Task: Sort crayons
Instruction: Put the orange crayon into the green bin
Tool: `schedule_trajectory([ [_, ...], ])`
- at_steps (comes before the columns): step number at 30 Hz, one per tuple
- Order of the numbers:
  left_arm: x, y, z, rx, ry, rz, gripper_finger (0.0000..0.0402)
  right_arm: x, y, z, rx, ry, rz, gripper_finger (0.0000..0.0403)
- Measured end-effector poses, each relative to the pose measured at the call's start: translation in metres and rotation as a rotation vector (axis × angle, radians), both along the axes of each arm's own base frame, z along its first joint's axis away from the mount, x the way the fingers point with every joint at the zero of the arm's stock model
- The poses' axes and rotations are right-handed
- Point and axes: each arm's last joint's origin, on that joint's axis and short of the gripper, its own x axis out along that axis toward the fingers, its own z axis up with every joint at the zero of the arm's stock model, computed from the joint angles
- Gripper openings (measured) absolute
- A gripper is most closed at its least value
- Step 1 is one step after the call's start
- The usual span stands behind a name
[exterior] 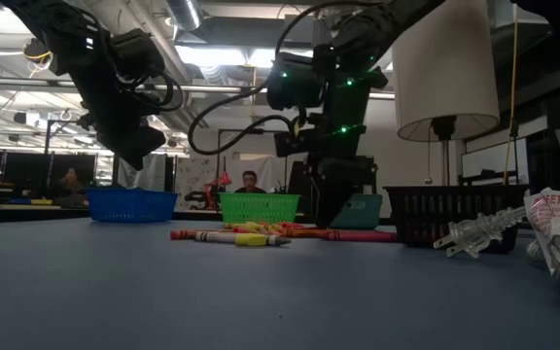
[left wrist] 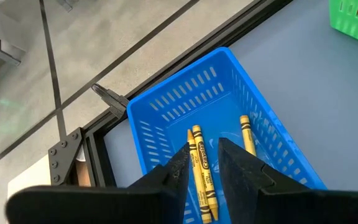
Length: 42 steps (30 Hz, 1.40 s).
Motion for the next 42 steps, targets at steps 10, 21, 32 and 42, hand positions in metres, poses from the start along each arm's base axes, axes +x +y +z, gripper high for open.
schedule_trajectory([
  [10,0.0000,0.0000,-0.0001,0.000,0.000,0.000,0.0069,-0.0059,0.0019,-0.0089,0.053,0.006,0.013,0.0181],
  [21,0.0000,0.0000,-0.0001,0.000,0.000,0.000,0.0069,-0.0072,0.0029,-0.0097,0.102,0.013,0.023,0.0181],
  [32,0.0000,0.0000,-0.0001,0.000,0.000,0.000,0.0069,-0.0078,0.0041,-0.0110,0.117,0.020,0.029,0.0105],
  [42,0.0001,0.0000,-0.0001,0.000,0.000,0.000,0.0069,-0.0070,0.0044,-0.0112,0.099,0.015,0.029,0.0011],
])
